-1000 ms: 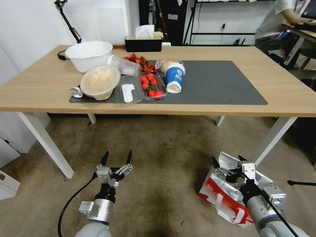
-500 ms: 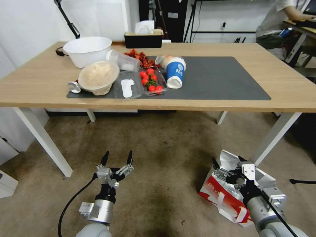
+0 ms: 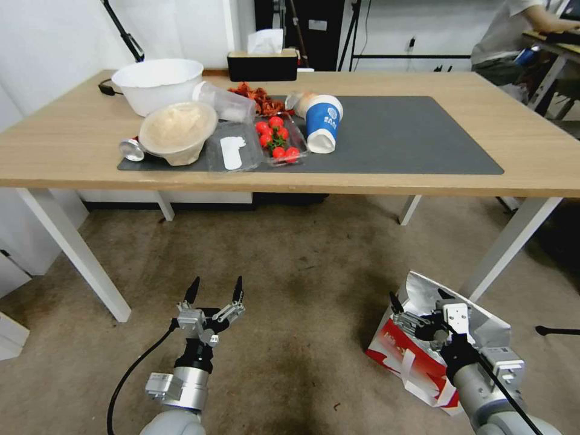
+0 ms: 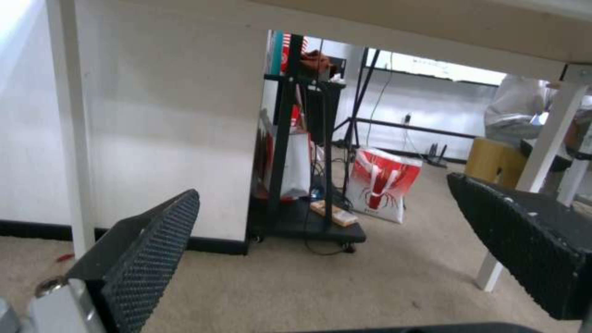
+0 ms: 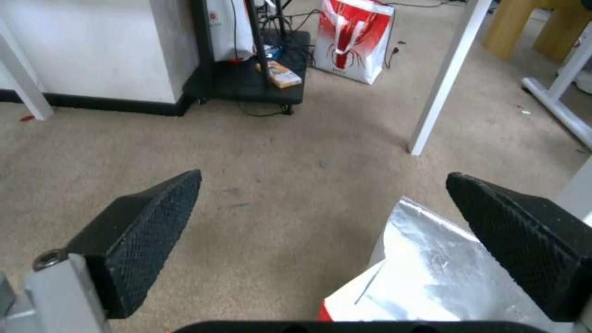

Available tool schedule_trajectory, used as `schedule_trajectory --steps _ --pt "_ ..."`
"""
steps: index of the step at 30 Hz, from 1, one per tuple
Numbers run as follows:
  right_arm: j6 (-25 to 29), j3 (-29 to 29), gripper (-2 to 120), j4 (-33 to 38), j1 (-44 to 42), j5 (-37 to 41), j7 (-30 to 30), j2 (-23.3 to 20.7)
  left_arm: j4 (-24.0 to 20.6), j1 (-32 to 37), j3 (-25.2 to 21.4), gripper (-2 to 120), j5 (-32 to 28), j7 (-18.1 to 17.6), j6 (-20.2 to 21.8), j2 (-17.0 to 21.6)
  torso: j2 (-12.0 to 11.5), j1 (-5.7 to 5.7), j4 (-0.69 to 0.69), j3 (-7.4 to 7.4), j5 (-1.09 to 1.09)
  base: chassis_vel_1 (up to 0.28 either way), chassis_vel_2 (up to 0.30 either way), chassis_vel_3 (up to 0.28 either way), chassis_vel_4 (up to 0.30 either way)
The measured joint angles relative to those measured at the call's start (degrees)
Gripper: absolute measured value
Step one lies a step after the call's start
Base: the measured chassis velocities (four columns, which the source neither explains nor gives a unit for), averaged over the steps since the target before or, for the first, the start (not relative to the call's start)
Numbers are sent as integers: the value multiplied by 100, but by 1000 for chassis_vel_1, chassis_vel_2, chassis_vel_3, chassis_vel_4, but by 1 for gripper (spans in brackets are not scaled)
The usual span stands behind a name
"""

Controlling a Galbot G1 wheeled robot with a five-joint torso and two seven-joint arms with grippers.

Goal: Pick up the food delivery bag from the floor and place it on the table.

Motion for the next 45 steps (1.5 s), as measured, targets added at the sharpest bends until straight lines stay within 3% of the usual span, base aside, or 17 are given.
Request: schedule_trajectory --steps 45 --pt "126 26 100 -91 -40 -112 -13 -148 293 -124 69 100 74 -51 -156 -43 -1024 -277 0 -746 0 0 0 0 0"
